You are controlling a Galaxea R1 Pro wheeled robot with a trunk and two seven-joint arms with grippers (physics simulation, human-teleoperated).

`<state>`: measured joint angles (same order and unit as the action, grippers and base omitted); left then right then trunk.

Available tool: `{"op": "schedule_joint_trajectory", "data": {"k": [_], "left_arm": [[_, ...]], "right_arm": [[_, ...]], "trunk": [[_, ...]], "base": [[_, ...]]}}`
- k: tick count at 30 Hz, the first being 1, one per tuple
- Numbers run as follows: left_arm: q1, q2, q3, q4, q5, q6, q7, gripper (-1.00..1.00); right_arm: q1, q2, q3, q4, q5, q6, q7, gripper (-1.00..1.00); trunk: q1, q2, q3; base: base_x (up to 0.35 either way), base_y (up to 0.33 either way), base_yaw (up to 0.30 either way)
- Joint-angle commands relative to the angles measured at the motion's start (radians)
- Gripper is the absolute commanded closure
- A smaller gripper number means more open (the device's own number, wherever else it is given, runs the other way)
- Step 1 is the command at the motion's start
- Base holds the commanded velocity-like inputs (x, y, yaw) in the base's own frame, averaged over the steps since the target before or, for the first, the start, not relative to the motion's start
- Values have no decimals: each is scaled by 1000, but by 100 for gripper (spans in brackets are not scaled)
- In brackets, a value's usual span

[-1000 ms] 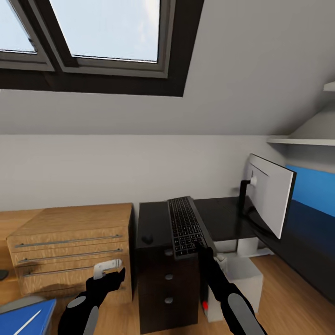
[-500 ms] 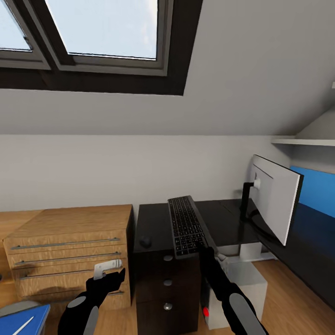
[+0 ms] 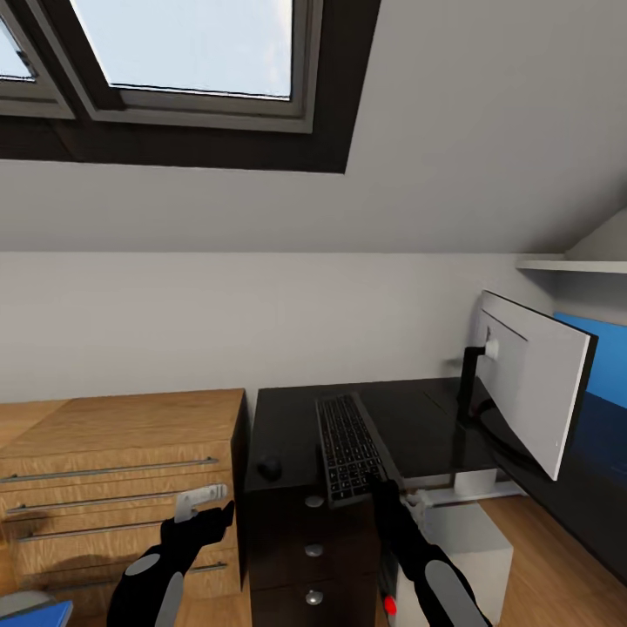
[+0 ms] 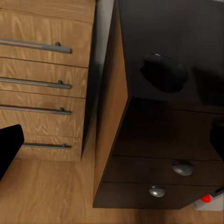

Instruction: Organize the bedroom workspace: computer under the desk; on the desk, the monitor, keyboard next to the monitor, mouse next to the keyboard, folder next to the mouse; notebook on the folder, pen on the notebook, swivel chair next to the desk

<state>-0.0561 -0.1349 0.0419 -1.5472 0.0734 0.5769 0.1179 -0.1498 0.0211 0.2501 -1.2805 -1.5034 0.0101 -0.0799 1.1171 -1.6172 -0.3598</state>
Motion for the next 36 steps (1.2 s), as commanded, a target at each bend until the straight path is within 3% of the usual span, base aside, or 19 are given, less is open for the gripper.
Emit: {"op": "schedule_joint_trajectory", "data": {"k": [1, 12, 21, 36], "left_arm": [[-1, 0, 1, -4, 9, 5, 5, -100], [26, -1, 0, -52, 9, 5, 5, -100], [28, -1, 0, -56, 9, 5, 5, -100], [28, 0, 1, -54, 9, 8, 5, -100]], "right_arm": [[-2, 0, 0, 4, -6, 7, -1, 100], [-19, 0, -2, 116, -6, 68, 2, 100], [-20, 0, -2, 122, -7, 70, 2, 100], [-20, 2, -2, 122, -9, 70, 1, 100]], "trunk": [[0, -1, -1], [0, -1, -1], [0, -1, -1], [0, -1, -1]], "base": [[4, 0, 0], [1, 0, 0], [15, 0, 0], [163, 0, 0]]}}
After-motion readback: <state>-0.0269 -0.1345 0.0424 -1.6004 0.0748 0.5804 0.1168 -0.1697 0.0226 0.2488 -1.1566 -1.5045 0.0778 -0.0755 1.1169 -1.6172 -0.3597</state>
